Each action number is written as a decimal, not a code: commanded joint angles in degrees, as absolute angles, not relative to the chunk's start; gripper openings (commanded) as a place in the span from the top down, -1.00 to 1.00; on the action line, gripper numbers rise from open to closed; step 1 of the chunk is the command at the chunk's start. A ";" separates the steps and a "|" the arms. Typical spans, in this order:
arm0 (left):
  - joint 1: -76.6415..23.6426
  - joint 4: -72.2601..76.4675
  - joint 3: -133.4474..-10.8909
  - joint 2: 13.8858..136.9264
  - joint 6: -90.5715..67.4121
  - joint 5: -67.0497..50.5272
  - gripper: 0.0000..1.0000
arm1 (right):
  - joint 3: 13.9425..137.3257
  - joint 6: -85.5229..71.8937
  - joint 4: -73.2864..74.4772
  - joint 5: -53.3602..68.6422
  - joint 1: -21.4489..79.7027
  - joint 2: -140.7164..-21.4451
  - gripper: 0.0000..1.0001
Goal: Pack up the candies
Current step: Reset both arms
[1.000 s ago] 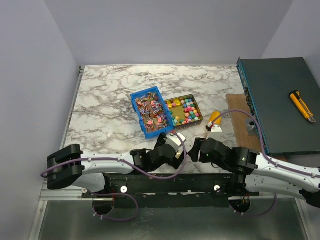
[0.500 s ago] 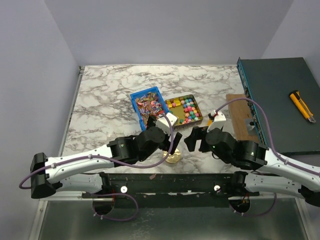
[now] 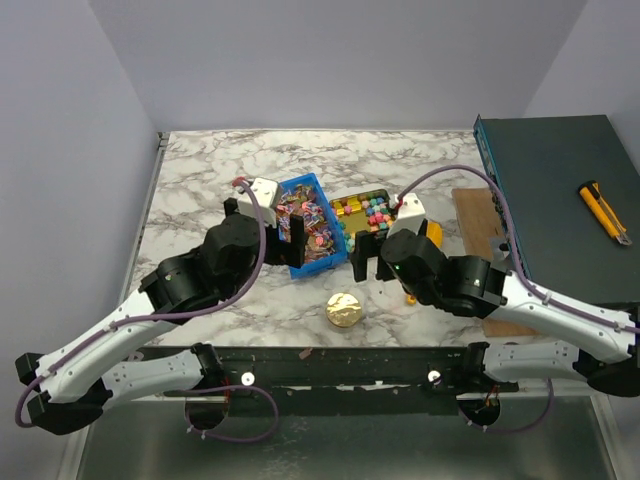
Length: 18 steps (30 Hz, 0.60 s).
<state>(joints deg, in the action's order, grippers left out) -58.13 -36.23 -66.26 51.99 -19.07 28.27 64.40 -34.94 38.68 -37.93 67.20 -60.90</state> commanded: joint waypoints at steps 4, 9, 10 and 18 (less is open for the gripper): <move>-50.18 -42.75 -70.18 51.49 -18.41 35.71 -0.97 | 70.12 -28.86 36.70 -36.63 59.85 -65.54 -1.00; -40.48 -40.30 -70.39 51.87 -16.43 33.27 -0.97 | 69.48 -27.04 34.35 -29.75 50.47 -65.95 -1.00; -38.80 -39.56 -69.67 51.55 -16.44 32.17 -0.98 | 69.00 -26.66 33.98 -29.19 49.54 -65.96 -1.00; -34.19 -35.05 -61.48 43.27 -17.67 26.76 -0.98 | 63.26 -24.47 29.70 -23.69 46.58 -61.88 -1.00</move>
